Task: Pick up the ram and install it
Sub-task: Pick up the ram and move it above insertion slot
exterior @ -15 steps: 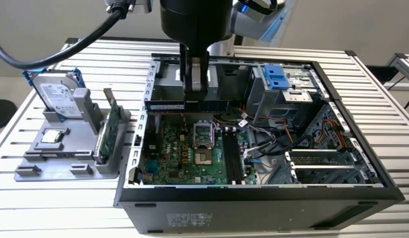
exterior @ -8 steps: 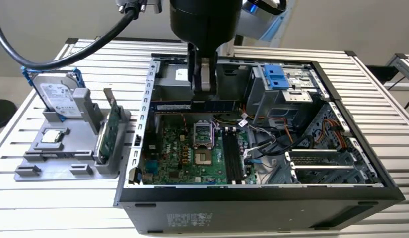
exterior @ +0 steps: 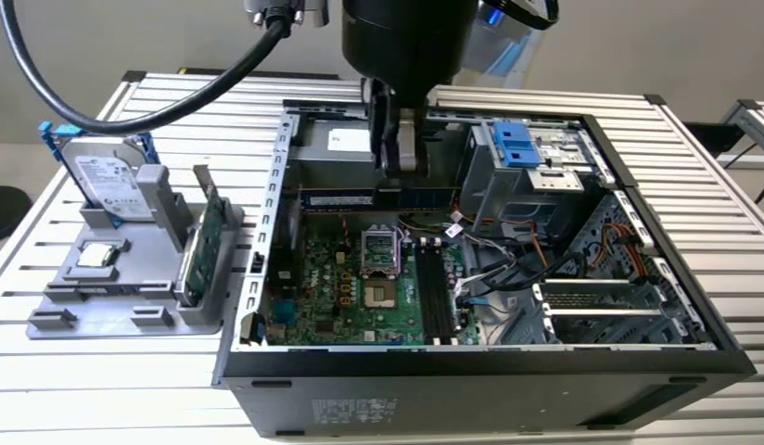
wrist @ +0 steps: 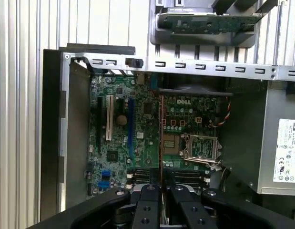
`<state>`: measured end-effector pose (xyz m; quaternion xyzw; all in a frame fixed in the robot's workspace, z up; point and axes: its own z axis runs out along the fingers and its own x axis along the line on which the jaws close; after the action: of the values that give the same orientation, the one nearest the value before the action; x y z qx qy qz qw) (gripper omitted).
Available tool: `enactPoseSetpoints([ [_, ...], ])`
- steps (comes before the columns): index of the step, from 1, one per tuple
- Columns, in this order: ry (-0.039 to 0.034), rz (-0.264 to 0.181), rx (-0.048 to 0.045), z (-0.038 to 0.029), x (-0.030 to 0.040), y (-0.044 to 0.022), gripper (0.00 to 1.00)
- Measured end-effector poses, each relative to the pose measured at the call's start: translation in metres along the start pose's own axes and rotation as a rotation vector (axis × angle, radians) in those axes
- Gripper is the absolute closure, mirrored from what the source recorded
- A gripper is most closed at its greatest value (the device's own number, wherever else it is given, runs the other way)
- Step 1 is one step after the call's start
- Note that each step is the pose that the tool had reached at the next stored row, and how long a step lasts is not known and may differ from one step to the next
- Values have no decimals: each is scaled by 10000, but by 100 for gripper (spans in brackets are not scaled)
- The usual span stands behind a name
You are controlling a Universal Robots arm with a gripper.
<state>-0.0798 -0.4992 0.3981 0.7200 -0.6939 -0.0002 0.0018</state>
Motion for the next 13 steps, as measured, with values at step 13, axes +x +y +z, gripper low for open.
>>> enactPoseSetpoints([
  [13,-1,1,1,0,8,-219,100],
])
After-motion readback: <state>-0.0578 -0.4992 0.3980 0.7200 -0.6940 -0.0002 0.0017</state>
